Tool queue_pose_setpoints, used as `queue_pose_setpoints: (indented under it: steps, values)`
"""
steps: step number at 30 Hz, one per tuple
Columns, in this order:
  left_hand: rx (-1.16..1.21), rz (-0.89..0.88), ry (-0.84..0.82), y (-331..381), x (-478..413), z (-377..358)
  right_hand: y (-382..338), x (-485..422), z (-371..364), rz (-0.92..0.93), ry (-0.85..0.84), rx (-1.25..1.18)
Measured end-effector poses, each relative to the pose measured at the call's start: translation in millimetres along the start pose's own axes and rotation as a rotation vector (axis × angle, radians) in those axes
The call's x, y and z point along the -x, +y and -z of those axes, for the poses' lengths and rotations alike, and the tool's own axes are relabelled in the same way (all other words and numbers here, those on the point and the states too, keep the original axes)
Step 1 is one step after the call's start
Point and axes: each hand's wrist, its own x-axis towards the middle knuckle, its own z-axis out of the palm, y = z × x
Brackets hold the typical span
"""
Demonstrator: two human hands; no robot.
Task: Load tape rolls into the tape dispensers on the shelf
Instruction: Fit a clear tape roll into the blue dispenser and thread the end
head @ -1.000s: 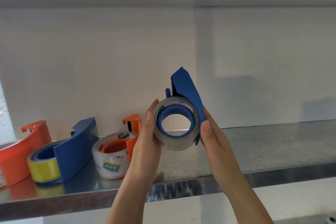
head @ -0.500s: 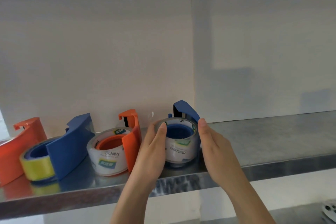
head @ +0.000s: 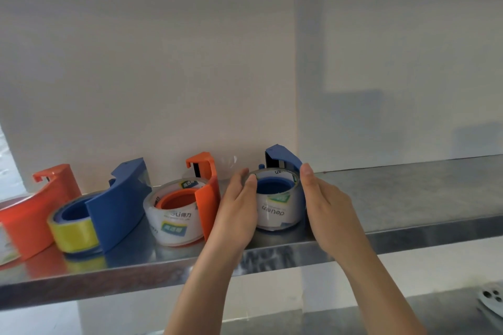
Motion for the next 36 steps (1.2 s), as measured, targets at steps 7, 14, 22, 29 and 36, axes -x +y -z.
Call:
queue_pose_setpoints:
  steps: [7, 14, 22, 29, 36]
  values:
    - [-0.029, 0.023, -0.013, -3, -4, 0, 1, 1, -5, 0.015, 0.054, -0.018]
    - [-0.100, -0.012, -0.025, -6, -9, -1, -4, 3, -8, -0.024, 0.150, 0.088]
    - [-0.136, -0.009, 0.042, 0, -4, -3, -4, 1, -11, -0.005, 0.160, 0.162]
    - [-0.176, -0.026, 0.131, 10, 8, -5, -4, 1, -5, 0.035, 0.074, 0.195]
    - [-0.187, -0.032, 0.165, 15, 17, -9, -2, 0, -4, 0.039, 0.011, 0.170]
